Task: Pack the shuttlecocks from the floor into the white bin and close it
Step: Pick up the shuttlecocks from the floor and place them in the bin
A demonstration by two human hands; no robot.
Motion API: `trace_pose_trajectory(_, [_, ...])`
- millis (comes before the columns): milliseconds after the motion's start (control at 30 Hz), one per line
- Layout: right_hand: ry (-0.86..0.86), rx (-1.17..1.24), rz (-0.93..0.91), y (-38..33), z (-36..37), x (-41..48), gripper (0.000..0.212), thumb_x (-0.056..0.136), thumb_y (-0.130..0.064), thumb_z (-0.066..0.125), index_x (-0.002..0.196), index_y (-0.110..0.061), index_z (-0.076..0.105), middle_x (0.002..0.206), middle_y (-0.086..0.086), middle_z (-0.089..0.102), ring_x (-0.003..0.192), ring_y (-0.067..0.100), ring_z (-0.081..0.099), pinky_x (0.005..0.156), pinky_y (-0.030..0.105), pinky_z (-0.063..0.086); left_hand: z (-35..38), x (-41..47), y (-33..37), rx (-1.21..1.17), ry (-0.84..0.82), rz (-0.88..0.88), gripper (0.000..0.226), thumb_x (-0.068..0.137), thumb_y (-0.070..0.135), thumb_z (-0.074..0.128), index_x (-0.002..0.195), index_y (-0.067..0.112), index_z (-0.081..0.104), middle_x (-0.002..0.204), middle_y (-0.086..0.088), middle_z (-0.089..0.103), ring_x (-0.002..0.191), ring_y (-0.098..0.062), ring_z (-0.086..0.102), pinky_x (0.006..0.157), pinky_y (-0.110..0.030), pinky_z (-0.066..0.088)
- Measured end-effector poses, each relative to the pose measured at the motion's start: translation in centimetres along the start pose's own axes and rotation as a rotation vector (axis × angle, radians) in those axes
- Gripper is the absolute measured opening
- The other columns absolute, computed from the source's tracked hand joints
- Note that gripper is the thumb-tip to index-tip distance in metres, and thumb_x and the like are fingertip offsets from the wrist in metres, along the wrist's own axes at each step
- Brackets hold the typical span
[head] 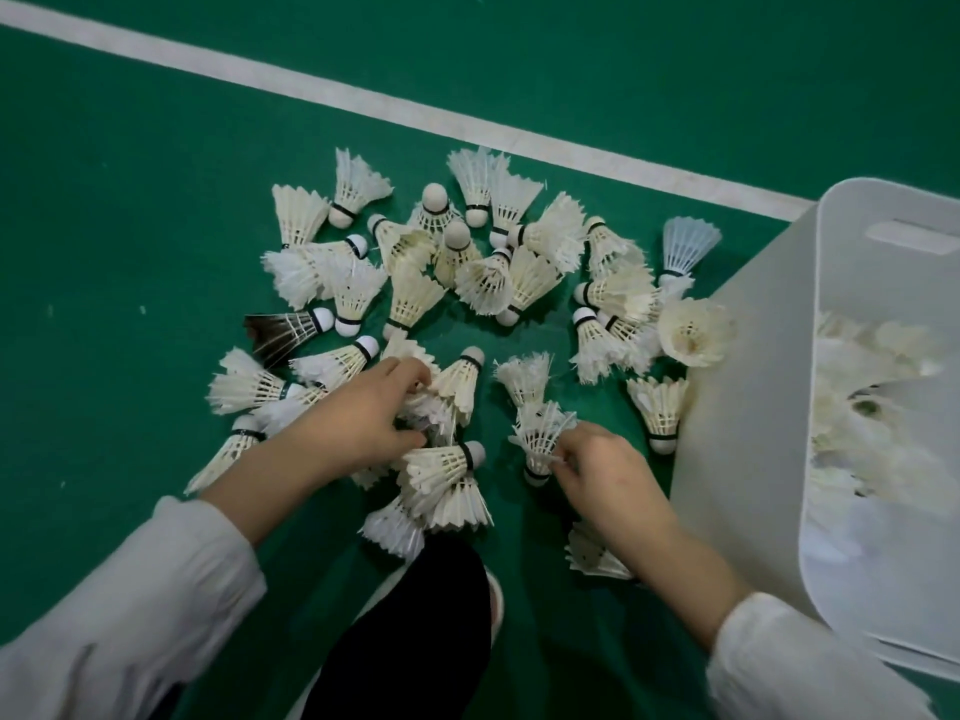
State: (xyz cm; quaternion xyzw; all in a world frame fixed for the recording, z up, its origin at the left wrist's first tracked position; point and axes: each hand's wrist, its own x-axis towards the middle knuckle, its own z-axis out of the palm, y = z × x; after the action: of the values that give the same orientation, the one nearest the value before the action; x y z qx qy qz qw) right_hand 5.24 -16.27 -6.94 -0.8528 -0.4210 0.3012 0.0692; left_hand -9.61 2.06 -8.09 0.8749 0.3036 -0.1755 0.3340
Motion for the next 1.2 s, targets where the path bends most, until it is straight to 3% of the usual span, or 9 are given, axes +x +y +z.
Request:
trace_pose_trajectory(167, [0.052, 0.027, 0.003, -0.2, -0.6, 0.1, 0.014, 0.091, -0.017, 0.052, 0.09, -0.007, 0.062, 0.089, 0.002, 0.053, 0.09, 0.023, 0.056, 0.068, 0.027, 0.031, 0.2, -0.4, 0.5, -0.179, 0.364, -0.009, 0.009, 0.093, 0.02, 0.05, 0.102, 0.019, 0.052, 0.093, 0.002, 0.059, 0.083, -0.015, 0.057, 0.074, -0.036, 0.05])
trace_pose_trajectory(300, [0.128, 0.137, -0.016, -0.8, -1.5, 0.2, 0.016, 0.089, -0.014, 0.053, 0.073, -0.013, 0.049, 0.08, 0.002, 0.049, 0.079, 0.023, 0.052, 0.066, 0.032, 0.037, -1.5, -0.7, 0.2, -0.214, 0.515, 0.014, 0.016, 0.095, 0.017, 0.045, 0.107, 0.014, 0.056, 0.101, -0.001, 0.056, 0.087, -0.012, 0.052, 0.077, -0.024, 0.039])
trace_pose_trajectory(400, [0.158, 0.176, -0.041, -1.3, -2.0, 0.2, 0.016, 0.088, -0.014, 0.054, 0.074, -0.008, 0.052, 0.08, 0.005, 0.052, 0.076, 0.023, 0.052, 0.068, 0.036, 0.042, -2.6, -0.9, -0.1, -0.242, 0.529, -0.014, 0.019, 0.096, 0.015, 0.043, 0.109, 0.016, 0.057, 0.103, 0.0, 0.048, 0.078, -0.006, 0.047, 0.067, -0.011, 0.034])
trace_pose_trajectory(500, [0.175, 0.212, -0.039, -1.7, -2.3, 0.3, 0.015, 0.089, -0.015, 0.054, 0.081, -0.002, 0.057, 0.085, 0.009, 0.057, 0.08, 0.025, 0.054, 0.071, 0.038, 0.044, -2.6, -0.8, 0.0, -0.267, 0.465, -0.018, 0.018, 0.095, 0.016, 0.047, 0.107, 0.019, 0.06, 0.104, 0.002, 0.045, 0.081, 0.0, 0.048, 0.066, -0.007, 0.038])
trace_pose_trajectory(667, [0.186, 0.225, -0.042, -1.9, -2.6, 0.4, 0.014, 0.09, -0.016, 0.054, 0.085, -0.004, 0.058, 0.09, 0.007, 0.059, 0.085, 0.023, 0.055, 0.072, 0.035, 0.043, -2.7, -0.8, 0.8, -0.195, 0.18, 0.046, 0.016, 0.092, 0.013, 0.052, 0.102, 0.025, 0.05, 0.106, 0.005, 0.048, 0.086, -0.014, 0.058, 0.076, -0.032, 0.051])
trace_pose_trajectory(800, [0.205, 0.217, -0.041, -1.7, -2.8, 0.5, 0.013, 0.089, -0.016, 0.055, 0.085, -0.004, 0.059, 0.089, 0.007, 0.059, 0.083, 0.022, 0.055, 0.071, 0.033, 0.043, -2.6, -0.3, 2.0, -0.12, -0.034, 0.107, 0.026, 0.091, 0.014, 0.054, 0.107, 0.033, 0.049, 0.116, 0.009, 0.048, 0.091, -0.008, 0.055, 0.081, -0.028, 0.047])
trace_pose_trajectory(967, [0.213, 0.221, -0.039, -1.5, -3.1, 0.8, 0.012, 0.089, -0.015, 0.055, 0.086, -0.004, 0.06, 0.09, 0.007, 0.059, 0.083, 0.02, 0.055, 0.072, 0.031, 0.043, -0.8, 1.0, 3.0, 0.135, -0.234, 0.059, 0.023, 0.09, 0.002, 0.048, 0.108, 0.01, 0.061, 0.152, -0.005, 0.014, 0.112, -0.027, 0.054, 0.09, -0.041, 0.046])
trace_pose_trajectory(1067, [0.207, 0.242, -0.03, -1.5, -3.2, 0.7, 0.011, 0.089, -0.014, 0.055, 0.087, -0.005, 0.061, 0.092, 0.006, 0.059, 0.084, 0.02, 0.056, 0.075, 0.033, 0.046, 0.3, 1.2, 3.0, 0.202, -0.319, 0.067, 0.039, 0.09, -0.003, 0.042, 0.126, 0.009, 0.052, 0.156, -0.009, -0.004, 0.127, -0.027, 0.045, 0.096, -0.036, 0.043])
trace_pose_trajectory(1200, [0.19, 0.217, -0.027, -1.4, -3.2, 0.7, 0.013, 0.09, -0.015, 0.054, 0.091, -0.006, 0.063, 0.094, 0.006, 0.059, 0.085, 0.02, 0.057, 0.078, 0.033, 0.047, 0.6, 1.1, 3.6, 0.161, -0.244, 0.08, 0.056, 0.09, -0.003, 0.043, 0.143, 0.007, 0.029, 0.157, -0.004, 0.002, 0.14, -0.021, 0.024, 0.109, -0.025, 0.023])
